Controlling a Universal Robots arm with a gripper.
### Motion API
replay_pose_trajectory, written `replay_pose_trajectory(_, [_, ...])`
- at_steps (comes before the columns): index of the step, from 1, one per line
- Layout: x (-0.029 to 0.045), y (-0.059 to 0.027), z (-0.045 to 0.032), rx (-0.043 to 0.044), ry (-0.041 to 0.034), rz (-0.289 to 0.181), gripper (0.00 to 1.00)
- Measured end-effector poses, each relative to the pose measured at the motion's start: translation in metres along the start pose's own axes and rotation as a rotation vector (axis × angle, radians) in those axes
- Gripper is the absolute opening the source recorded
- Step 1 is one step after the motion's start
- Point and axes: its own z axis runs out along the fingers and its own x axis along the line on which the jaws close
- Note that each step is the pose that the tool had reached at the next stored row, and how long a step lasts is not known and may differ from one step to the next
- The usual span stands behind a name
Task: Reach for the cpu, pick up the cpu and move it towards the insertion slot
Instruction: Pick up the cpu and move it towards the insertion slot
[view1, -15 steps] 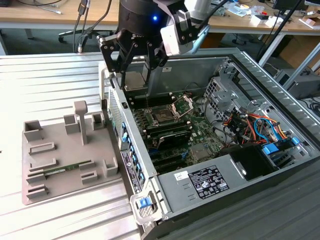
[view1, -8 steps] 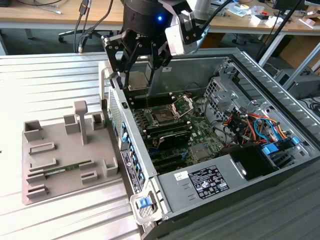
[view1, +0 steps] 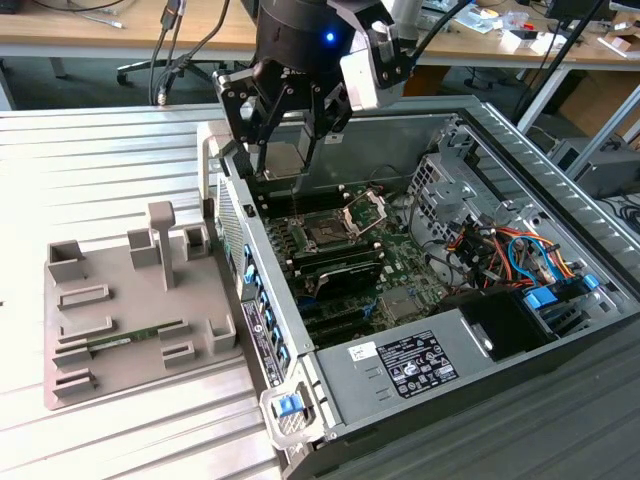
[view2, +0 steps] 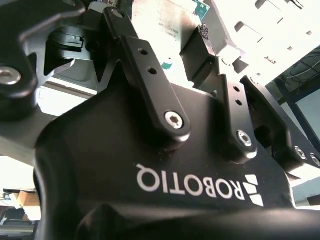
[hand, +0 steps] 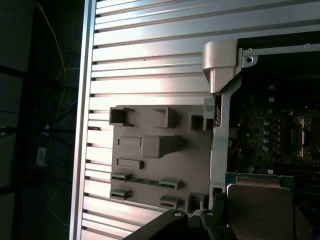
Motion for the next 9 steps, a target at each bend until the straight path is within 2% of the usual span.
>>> replay_pose_trajectory(9, [-0.0083,-0.0006,0.0,0.0,0.0,0.0,0.55])
